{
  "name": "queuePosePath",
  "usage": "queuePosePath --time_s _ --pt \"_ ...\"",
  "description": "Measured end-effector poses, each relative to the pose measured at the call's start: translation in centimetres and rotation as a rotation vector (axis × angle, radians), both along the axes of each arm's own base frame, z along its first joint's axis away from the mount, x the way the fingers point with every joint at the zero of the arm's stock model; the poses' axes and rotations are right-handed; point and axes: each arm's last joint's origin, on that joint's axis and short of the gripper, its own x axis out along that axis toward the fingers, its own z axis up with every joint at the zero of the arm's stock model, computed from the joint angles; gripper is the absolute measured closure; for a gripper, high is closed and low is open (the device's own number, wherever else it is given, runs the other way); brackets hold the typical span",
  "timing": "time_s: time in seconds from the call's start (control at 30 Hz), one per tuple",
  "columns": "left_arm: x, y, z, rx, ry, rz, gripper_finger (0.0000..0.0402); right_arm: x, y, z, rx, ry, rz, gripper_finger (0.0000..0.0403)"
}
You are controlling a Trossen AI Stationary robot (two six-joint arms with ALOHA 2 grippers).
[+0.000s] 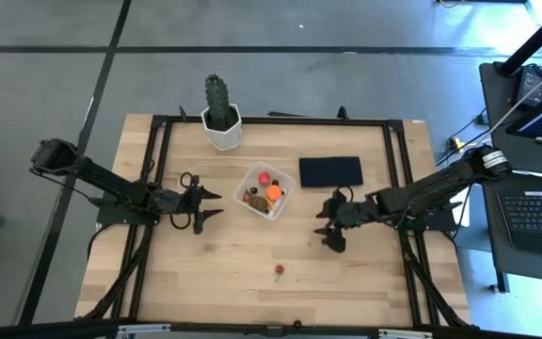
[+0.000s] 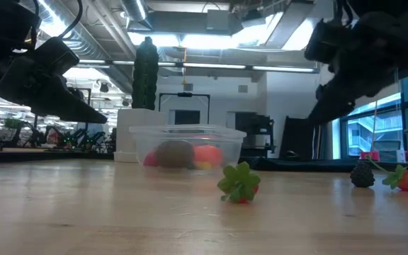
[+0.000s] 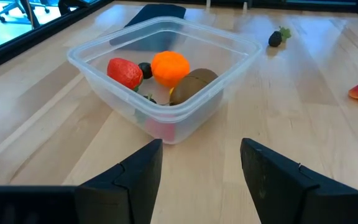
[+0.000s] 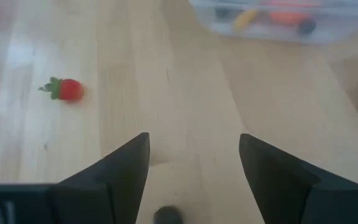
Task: Pick and placing Produce into tupperware
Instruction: Put the right red strawberry into the transparent container
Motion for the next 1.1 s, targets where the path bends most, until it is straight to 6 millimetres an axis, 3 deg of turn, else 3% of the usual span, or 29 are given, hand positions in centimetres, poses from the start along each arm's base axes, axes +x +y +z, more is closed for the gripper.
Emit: queuePosePath --time_s 0.23,0.53,0.73,1.1 --pt "0.0 0.0 0.0 0.000 0.000 0.000 0.0193 0.6 0.9 1.9 0.106 0.031 -0.018 0.0158" --pt "0.0 0.0 0.0 0.000 -0.001 0.000 0.0193 0.8 0.9 3.7 0.128 0.381 -0.233 0.0166" --pt "0.0 0.0 0.0 0.000 -0.002 0.000 0.0193 2.2 0.9 4.4 0.173 0.448 -0.323 0.0166" --pt "0.0 0.0 0.0 -0.003 0.000 0.002 0.0193 3.6 1.8 1.9 0.244 0.595 -0.270 0.0166"
